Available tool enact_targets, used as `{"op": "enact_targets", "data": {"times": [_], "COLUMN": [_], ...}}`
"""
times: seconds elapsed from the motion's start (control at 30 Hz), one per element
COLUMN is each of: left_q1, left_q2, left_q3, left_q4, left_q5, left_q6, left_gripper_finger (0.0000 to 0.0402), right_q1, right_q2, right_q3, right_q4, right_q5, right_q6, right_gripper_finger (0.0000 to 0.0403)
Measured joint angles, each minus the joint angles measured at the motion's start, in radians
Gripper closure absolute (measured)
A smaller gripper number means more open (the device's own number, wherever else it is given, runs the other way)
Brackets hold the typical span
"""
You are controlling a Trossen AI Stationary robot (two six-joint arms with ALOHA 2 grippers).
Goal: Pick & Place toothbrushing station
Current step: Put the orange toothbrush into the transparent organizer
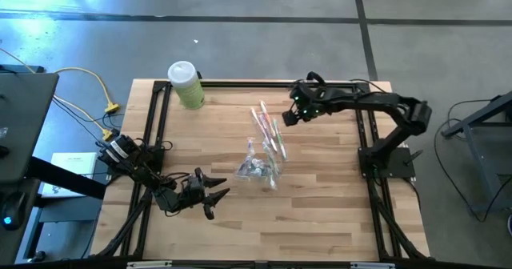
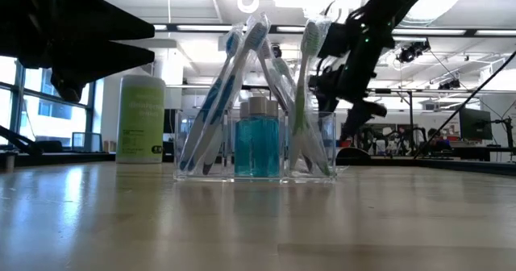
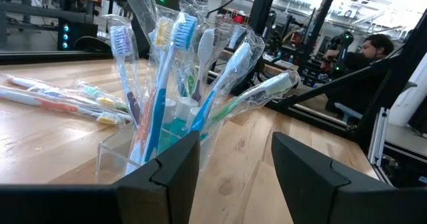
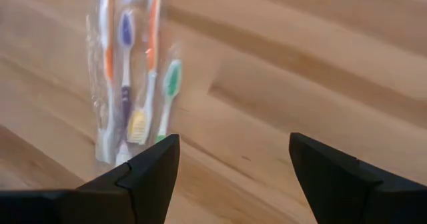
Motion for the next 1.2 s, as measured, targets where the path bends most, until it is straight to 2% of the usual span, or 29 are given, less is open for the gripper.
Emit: {"op": "enact_targets", "data": {"times": [0.13, 0.37, 0.6, 0.77, 1.03, 1.2], "left_q1": [0.000, 0.000, 0.000, 0.000, -0.003, -0.003], "left_q2": [0.000, 0.000, 0.000, 0.000, -0.001, -0.001], "left_q3": [0.000, 0.000, 0.000, 0.000, 0.000, 0.000], "left_q4": [0.000, 0.000, 0.000, -0.013, -0.042, -0.064], "left_q5": [0.000, 0.000, 0.003, 0.051, 0.115, 0.117], "left_q6": [-0.002, -0.008, -0.010, -0.010, -0.010, -0.010], "left_gripper_finger": [0.0219, 0.0219, 0.0219, 0.0219, 0.0219, 0.0219], "right_q1": [0.045, 0.118, 0.175, 0.196, 0.210, 0.212], "right_q2": [0.044, 0.074, 0.073, 0.113, 0.258, 0.319], "right_q3": [0.000, 0.000, 0.000, 0.000, -0.001, 0.005], "right_q4": [0.067, 0.167, 0.199, 0.236, 0.375, 0.387], "right_q5": [0.003, 0.070, 0.240, 0.242, 0.247, 0.310], "right_q6": [-0.014, -0.036, -0.055, -0.058, -0.061, -0.094], "right_gripper_finger": [0.0128, 0.0128, 0.0128, 0.0128, 0.0128, 0.0138]}}
